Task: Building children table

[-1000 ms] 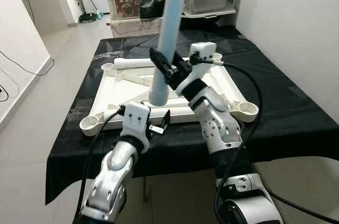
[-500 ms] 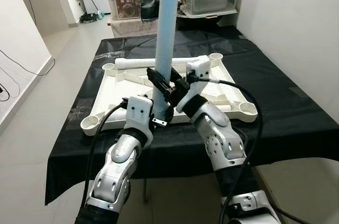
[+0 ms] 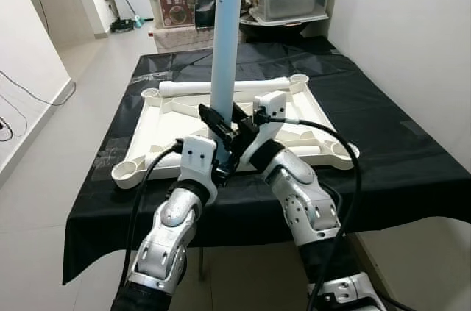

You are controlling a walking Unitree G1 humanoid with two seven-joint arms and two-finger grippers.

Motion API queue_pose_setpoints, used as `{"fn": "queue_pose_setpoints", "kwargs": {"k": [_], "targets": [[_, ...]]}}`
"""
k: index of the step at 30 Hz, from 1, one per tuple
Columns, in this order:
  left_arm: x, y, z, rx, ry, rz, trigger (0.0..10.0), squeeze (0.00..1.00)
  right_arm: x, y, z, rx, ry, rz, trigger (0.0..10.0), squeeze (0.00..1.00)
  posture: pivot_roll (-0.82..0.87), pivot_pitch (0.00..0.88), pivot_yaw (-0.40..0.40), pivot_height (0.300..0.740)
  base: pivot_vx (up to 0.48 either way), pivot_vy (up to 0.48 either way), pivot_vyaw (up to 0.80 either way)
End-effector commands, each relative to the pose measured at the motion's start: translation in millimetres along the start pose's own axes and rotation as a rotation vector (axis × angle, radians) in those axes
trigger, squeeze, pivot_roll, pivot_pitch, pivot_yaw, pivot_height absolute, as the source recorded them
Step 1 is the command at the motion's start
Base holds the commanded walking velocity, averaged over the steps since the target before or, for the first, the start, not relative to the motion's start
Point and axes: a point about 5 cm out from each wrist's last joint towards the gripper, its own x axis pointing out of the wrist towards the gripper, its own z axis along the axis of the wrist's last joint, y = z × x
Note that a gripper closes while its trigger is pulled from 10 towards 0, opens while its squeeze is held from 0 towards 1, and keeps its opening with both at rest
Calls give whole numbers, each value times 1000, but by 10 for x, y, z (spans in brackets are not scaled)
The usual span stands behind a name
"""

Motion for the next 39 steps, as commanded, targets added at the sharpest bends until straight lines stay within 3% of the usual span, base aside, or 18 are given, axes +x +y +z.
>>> {"fn": "queue_pose_setpoints", "kwargs": {"k": [1, 6, 7, 8, 9, 10, 12, 13, 16, 17, 21, 24, 39], "targets": [[-22, 73, -62, 1, 22, 45, 0, 0, 74, 184, -17, 87, -49, 29, 0, 0, -31, 0, 52, 740, 0, 0, 0], [-27, 78, -100, 28, 35, 45, 0, 0, 71, 163, -3, 75, -46, 15, 0, 0, -33, 0, 49, 740, 0, 0, 0], [-35, 80, -117, 41, 42, 42, 980, 0, 74, 145, -10, 67, -37, 1, 10000, 0, -32, 0, 51, 740, 0, 0, 0], [-35, 80, -117, 41, 42, 42, 980, 0, 74, 145, -10, 67, -37, 1, 10000, 0, -32, 0, 51, 740, 0, 0, 0], [-43, 82, -127, 59, 47, 36, 3333, 0, 76, 123, -11, 59, -34, -16, 10000, 0, -32, 0, 51, 740, 0, 0, 0], [-50, 79, -141, 74, 59, 17, 9647, 0, 73, 101, -17, 50, -29, -31, 10000, 914, -30, 0, 49, 740, 0, 0, 0], [-50, 79, -141, 74, 59, 17, 9647, 0, 73, 101, -17, 50, -29, -31, 10000, 914, -30, 0, 49, 740, 0, 0, 0], [-59, 88, -131, 112, 64, -11, 10000, 0, 59, 62, -46, 37, -4, -50, 10000, 1000, -40, 0, 51, 740, 0, 0, 0], [-61, 98, -122, 128, 62, -17, 10000, 0, 52, 47, -63, 34, 11, -57, 10000, 1000, -40, 0, 51, 740, 0, 0, 0], [-62, 115, -116, 144, 60, -23, 10000, 0, 46, 29, -71, 12, 25, -65, 10000, 0, -40, 0, 51, 740, 0, 0, 0], [-74, 193, -121, 192, 60, -22, 10000, 0, 37, 3, -83, 31, 41, -62, 10000, 0, -38, 0, 51, 740, 0, 0, 0], [-119, 232, -160, 284, 72, -52, 10000, 0, 40, 20, -82, 64, 43, -33, 10000, 0, -39, 0, 47, 740, 0, 0, 0], [-187, 314, -205, 344, 88, -71, 10000, 0, 68, 64, -53, 152, 49, 3, 10000, 0, -33, 0, 41, 740, 0, 0, 0]]}}
